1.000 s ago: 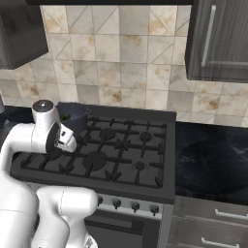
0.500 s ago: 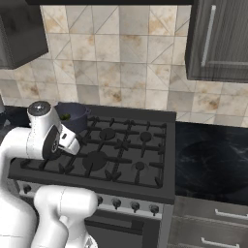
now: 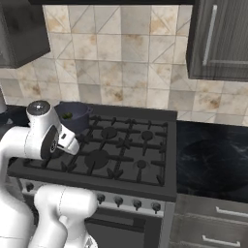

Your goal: Put the avocado and squash in the pot. Retrieve the spatula and lightly stir the vegetables in the pot.

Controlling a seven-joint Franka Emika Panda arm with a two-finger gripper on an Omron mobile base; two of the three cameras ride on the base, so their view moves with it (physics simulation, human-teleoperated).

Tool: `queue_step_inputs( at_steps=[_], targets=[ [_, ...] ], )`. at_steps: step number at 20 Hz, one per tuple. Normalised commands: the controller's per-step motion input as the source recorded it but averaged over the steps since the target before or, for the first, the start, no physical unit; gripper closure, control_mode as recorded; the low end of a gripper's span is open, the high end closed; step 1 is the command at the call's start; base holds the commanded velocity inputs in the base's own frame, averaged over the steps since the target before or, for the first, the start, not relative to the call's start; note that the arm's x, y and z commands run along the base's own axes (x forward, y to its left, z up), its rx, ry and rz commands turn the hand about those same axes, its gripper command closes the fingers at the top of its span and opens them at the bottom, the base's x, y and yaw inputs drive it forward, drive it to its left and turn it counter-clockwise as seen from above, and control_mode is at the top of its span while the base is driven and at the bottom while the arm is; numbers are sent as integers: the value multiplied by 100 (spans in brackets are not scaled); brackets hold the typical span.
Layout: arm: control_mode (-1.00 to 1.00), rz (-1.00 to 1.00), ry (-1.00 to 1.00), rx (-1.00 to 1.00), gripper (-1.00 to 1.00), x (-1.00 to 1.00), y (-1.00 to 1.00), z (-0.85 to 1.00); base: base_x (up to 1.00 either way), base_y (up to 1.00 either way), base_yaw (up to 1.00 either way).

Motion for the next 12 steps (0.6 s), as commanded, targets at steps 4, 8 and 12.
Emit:
queue_step_inputs(
  at_steps=[4, 8, 12],
  targets=[
    [100, 0, 0, 0, -100, 0, 0, 0, -65, 100, 0],
    [100, 0, 0, 0, -100, 0, 0, 0, -11, 100, 0],
    [100, 0, 0, 0, -100, 0, 0, 0, 30, 100, -6]
  ],
)
